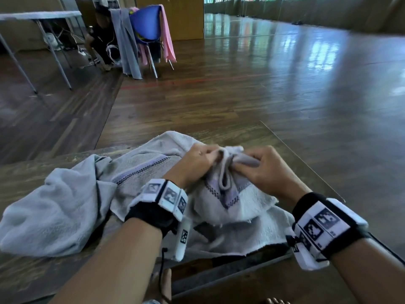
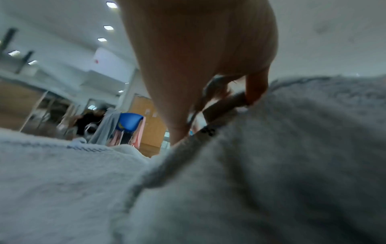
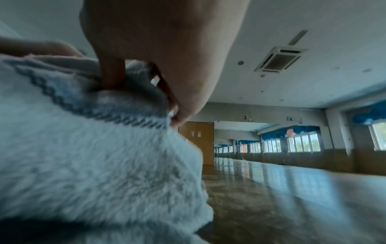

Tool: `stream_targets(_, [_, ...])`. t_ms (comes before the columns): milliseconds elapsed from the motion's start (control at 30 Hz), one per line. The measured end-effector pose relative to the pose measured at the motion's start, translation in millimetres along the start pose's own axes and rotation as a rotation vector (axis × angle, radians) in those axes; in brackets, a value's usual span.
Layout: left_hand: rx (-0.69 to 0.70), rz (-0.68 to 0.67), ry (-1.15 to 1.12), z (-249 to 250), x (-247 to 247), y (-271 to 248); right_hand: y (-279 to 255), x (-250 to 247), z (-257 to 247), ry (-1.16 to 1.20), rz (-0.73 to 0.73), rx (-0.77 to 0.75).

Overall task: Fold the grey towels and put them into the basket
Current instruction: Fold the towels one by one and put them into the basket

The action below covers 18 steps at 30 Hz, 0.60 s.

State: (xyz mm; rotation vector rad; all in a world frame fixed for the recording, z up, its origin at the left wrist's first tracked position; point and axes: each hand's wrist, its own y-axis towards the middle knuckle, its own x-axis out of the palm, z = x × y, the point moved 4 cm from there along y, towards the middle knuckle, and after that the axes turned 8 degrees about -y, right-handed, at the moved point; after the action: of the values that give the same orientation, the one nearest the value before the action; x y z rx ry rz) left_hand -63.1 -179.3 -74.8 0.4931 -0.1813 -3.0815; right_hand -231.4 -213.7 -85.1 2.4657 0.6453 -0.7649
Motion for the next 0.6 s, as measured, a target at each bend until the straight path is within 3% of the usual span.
stream_targets(67, [-0.058, -0.003, -0.346, 12.1, -7.5, 1.6, 1.3, -13.8, -14.6, 0.185, 0.167, -0.047])
stream_targets(133, [-0.069, -0.081, -0.568, 25.9, -12.4, 0.9, 1.8, -22.7, -24.2, 0.347, 0.225, -0.045])
stream_targets(200, [-0.038, -0.056, -0.616, 31.8, -14.9, -0.4, 3.1, -27.2, -25.5, 0.418, 0.186, 0.008])
stream_targets(267, [-0.033, 0.038, -0.633, 34.3, -14.3, -3.1, 3.2, -30.8, -22.5, 0.337, 0.108, 0.079])
stream_targets(333, [-0.041, 0.074, -0.562, 34.7, -11.0, -7.6, -0.5, -35.9, -17.1, 0.192, 0.002, 0.146])
stream_targets(467, [-0.166, -0.029, -0.188, 36.7, -15.0, -6.0, 8.8, -46.1, -14.3, 0.043, -0.159, 0.150])
stream_targets(533, [-0.200, 0.015, -0.092, 49.4, -29.3, 17.3, 41.9, -56.7, -19.0, -0.050, -0.127, 0.127])
stream_targets(600, [-0.102, 0.146, 0.037, 75.9, -52.9, 51.5, 89.1, -72.4, -29.5, -0.109, 0.030, 0.060])
